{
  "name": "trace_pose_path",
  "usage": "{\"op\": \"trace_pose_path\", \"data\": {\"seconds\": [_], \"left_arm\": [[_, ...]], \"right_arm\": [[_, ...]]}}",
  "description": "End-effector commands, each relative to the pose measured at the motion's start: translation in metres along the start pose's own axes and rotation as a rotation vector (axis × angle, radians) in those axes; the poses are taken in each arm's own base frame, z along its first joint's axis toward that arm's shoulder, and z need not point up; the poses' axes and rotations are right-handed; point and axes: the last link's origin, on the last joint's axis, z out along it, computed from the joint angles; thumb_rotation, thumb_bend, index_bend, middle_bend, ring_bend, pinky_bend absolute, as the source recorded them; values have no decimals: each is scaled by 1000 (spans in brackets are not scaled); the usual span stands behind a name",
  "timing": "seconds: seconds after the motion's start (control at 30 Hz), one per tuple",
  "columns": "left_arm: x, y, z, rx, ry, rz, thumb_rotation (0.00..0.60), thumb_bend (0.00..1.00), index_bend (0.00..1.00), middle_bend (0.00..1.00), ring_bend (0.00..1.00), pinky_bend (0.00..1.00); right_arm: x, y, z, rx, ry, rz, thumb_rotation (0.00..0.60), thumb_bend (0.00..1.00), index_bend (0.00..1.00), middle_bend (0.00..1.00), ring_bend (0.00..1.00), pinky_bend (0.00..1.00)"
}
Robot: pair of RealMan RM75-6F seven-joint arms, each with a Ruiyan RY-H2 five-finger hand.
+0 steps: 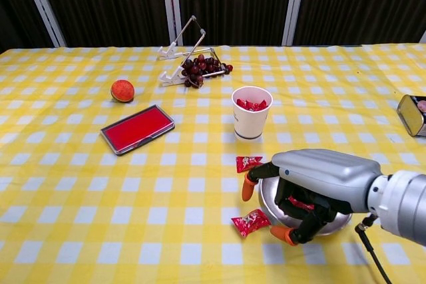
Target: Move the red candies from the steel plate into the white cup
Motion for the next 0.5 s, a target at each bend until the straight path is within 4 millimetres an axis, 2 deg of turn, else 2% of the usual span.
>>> {"op": "trace_pose_path", "data": {"seconds": [0.03, 0.23, 0.5], "left_arm": [[0, 0, 0, 2, -2, 0, 600, 60, 0, 0, 0, 0], [0, 0, 0, 4, -3, 1, 600, 60, 0, 0, 0, 0], [0, 0, 0, 5, -4, -1, 600, 60, 0, 0, 0, 0]], "right_arm": [[-4, -1, 2, -3, 3, 18, 600, 418, 347, 858, 966, 930], [-12, -3, 8, -5, 11, 48, 600, 419, 348, 858, 966, 930], [-17, 4, 14, -32, 22, 69, 600, 419, 376, 858, 966, 930]]}}
